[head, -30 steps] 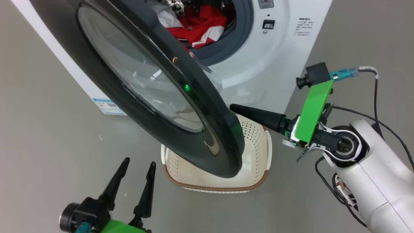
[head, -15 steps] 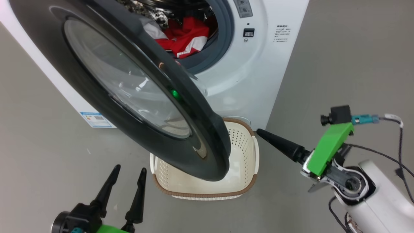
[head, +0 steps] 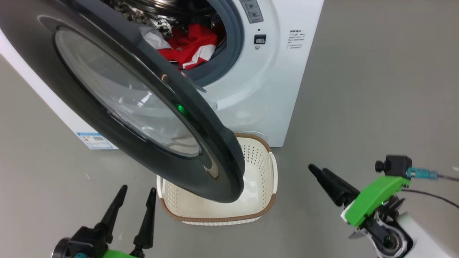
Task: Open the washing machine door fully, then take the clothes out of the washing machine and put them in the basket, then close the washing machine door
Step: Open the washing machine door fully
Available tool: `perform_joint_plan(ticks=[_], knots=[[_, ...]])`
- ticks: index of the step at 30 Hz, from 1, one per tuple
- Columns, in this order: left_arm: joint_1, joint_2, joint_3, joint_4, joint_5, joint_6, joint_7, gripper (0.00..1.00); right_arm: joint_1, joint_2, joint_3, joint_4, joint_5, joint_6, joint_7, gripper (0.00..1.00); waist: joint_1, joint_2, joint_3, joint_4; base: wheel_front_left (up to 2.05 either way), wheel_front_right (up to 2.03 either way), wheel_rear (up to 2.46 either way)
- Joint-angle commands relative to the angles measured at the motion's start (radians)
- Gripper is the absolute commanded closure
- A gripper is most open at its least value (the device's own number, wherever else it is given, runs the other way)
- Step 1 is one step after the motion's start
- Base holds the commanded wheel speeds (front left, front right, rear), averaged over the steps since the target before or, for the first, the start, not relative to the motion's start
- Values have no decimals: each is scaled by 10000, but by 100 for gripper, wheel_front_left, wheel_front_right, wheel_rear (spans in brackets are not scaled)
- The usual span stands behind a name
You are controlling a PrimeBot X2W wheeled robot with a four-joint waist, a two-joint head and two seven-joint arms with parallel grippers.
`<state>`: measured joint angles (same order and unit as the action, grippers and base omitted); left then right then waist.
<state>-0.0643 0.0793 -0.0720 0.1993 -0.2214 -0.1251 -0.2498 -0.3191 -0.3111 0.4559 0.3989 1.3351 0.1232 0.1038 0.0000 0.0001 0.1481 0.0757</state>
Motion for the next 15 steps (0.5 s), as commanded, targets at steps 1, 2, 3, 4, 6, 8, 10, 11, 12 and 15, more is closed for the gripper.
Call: perform_joint_plan(ticks=[1,2,3,4,6,8,10,11,12,15], knots=[[-32,155,367,-185,-35,-56,-120,0,163,-127,216,-125,-199,75,-282,0,0,-1,-10,-26,0,0,0],[-30,154,367,-179,-35,-56,-120,0,194,-138,304,-61,-298,75,-554,0,0,-1,-11,-40,0,0,0],[-30,154,366,-176,-31,-56,-120,0,221,-166,402,25,-421,75,-830,0,0,-1,-7,-52,0,0,0],[-31,153,367,-174,-29,-56,-120,0,243,-202,547,113,-569,75,-1065,0,0,-1,-10,-62,0,0,0],[-28,151,362,-170,-23,-56,-120,0,270,-293,852,271,-940,75,-1642,0,0,-1,-15,-75,0,0,0],[-27,146,351,-167,-16,-56,-120,0,280,-392,1160,459,-1349,75,-2277,0,0,-1,-19,-72,0,0,0],[-29,142,351,-165,-14,-56,-120,0,288,-424,1409,709,-1680,75,-2906,0,0,-1,-19,-67,0,0,0],[-33,141,359,-165,-15,-56,-120,0,273,-432,1531,807,-1845,75,-3127,0,0,-1,-11,-67,0,0,0],[-38,141,370,-164,-18,-56,-120,0,246,-454,1632,929,-2067,75,-3313,0,0,-1,-6,-69,0,0,0],[-51,145,376,-148,-19,-56,-120,0,213,-420,1783,1270,-2765,75,-3597,0,0,-1,9,-65,0,0,0]])
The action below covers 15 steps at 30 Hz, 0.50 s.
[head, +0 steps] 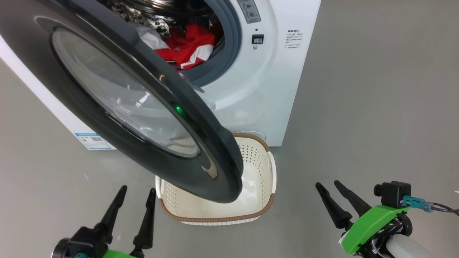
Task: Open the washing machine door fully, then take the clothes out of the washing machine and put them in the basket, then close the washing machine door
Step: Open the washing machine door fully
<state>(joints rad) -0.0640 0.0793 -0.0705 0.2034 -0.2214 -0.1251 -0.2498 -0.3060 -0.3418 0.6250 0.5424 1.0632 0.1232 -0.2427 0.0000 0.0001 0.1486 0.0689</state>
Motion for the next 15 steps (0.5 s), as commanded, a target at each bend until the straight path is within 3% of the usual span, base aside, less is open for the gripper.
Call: perform_joint_plan(ticks=[1,7,15], knots=[[-59,144,364,-186,-19,-56,-120,0,108,-44,36,-109,-173,75,-163,0,0,-1,9,5,0,0,0],[-59,137,429,-203,-14,-56,-120,0,581,474,-1786,-546,-2241,75,-187,0,0,-1,43,-14,0,0,0],[-96,136,421,-223,-7,-56,-120,0,1736,1670,-4559,-1811,-5645,75,-189,0,0,-1,66,45,0,0,0]])
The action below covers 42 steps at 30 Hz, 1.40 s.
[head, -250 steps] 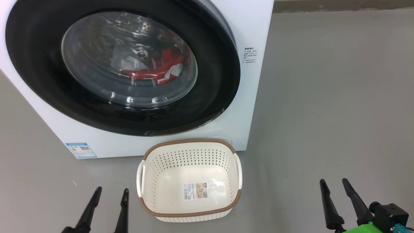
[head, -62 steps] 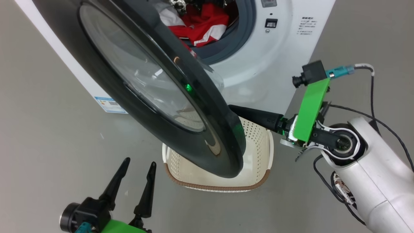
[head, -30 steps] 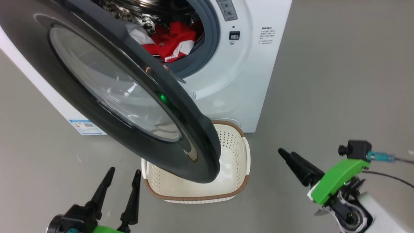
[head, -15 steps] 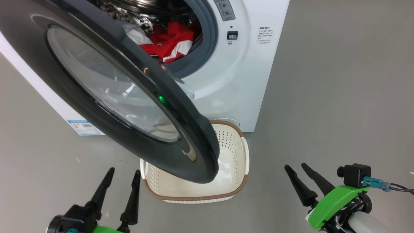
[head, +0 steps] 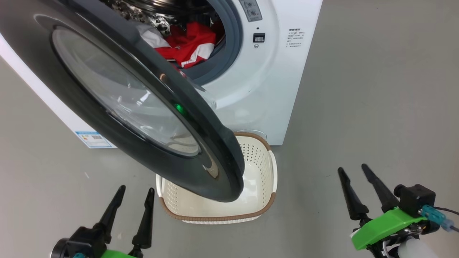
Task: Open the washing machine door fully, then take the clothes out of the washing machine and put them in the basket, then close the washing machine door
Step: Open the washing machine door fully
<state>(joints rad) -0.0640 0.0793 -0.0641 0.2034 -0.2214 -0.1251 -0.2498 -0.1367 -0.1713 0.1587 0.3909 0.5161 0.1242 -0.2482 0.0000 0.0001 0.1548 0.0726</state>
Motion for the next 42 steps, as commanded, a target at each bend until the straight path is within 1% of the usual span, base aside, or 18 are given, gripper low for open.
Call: perform_joint_plan(ticks=[1,3,6,9,12,19,27,33,37,38,39,40,42], knots=[[-102,135,363,-227,-5,-56,-120,0,169,132,-130,-470,-516,65,-134,0,0,-1,7,17,0,0,0],[-112,129,371,-239,2,-56,-120,0,387,442,-658,-849,-1094,65,-134,0,0,-1,7,40,0,0,0],[-116,122,382,-259,12,-56,-120,0,676,762,-1199,-1436,-1596,65,-134,0,0,-1,-11,78,0,0,0],[-95,119,407,-284,16,-56,-120,0,940,939,-1433,-1782,-1875,65,-134,0,0,-1,-33,96,0,0,0],[-69,110,420,-287,26,-56,-120,0,1168,1039,-1588,-1799,-2067,65,-135,0,0,-1,-62,112,0,0,0],[-40,82,380,-248,23,-56,-120,0,1380,1136,-1696,-1558,-2276,65,-135,0,0,-1,-90,162,0,0,0],[-9,70,392,-233,24,-56,-120,0,1376,1181,-1636,-1629,-2356,65,-135,0,0,-1,-136,170,0,0,0],[26,59,406,-247,43,-56,-120,0,1384,1193,-1625,-1654,-2290,65,-135,0,0,-1,-197,192,0,0,0],[36,54,399,-267,66,-56,-120,0,1255,1199,-1522,-1704,-2032,65,-135,0,0,-1,-221,208,0,0,0],[35,51,394,-274,72,-56,-120,0,1185,1201,-1440,-1758,-1911,65,-135,18,0,-1,-221,220,0,0,0],[28,49,389,-279,76,-56,-120,0,1109,1202,-1305,-1813,-1822,65,-135,62,0,-1,-215,235,0,0,0],[21,45,387,-283,79,-56,-120,0,1024,1203,-1181,-1855,-1656,65,-135,100,0,-1,-214,252,0,0,0],[12,34,377,-295,77,-56,-120,0,795,1204,-986,-1919,-1187,65,-135,100,0,-1,-209,303,0,0,0]])
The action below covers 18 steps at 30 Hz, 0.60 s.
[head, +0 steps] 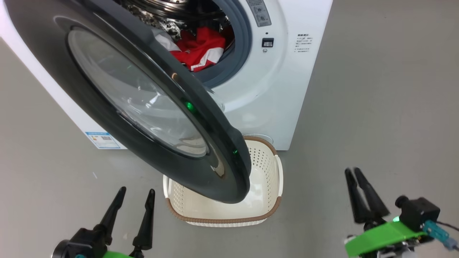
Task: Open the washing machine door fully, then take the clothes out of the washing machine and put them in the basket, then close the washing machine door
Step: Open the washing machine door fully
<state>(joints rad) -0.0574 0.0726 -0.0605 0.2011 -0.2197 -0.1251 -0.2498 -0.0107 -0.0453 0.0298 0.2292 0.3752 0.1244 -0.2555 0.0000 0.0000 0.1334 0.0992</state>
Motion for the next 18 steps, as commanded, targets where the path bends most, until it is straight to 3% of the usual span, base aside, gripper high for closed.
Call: perform_joint_plan(ticks=[1,11,18], knots=[[-59,95,333,-278,58,-56,-120,0,-599,-55,419,-331,471,63,-62,100,0,0,6,71,0,0,0],[-29,12,131,-292,51,-56,-120,0,-2270,-344,2236,-433,3721,63,-62,100,0,0,3,563,0,0,0],[-3,-15,49,-288,18,-56,-120,0,-3383,-1270,4317,-207,6503,63,198,100,0,0,61,805,0,0,0]])
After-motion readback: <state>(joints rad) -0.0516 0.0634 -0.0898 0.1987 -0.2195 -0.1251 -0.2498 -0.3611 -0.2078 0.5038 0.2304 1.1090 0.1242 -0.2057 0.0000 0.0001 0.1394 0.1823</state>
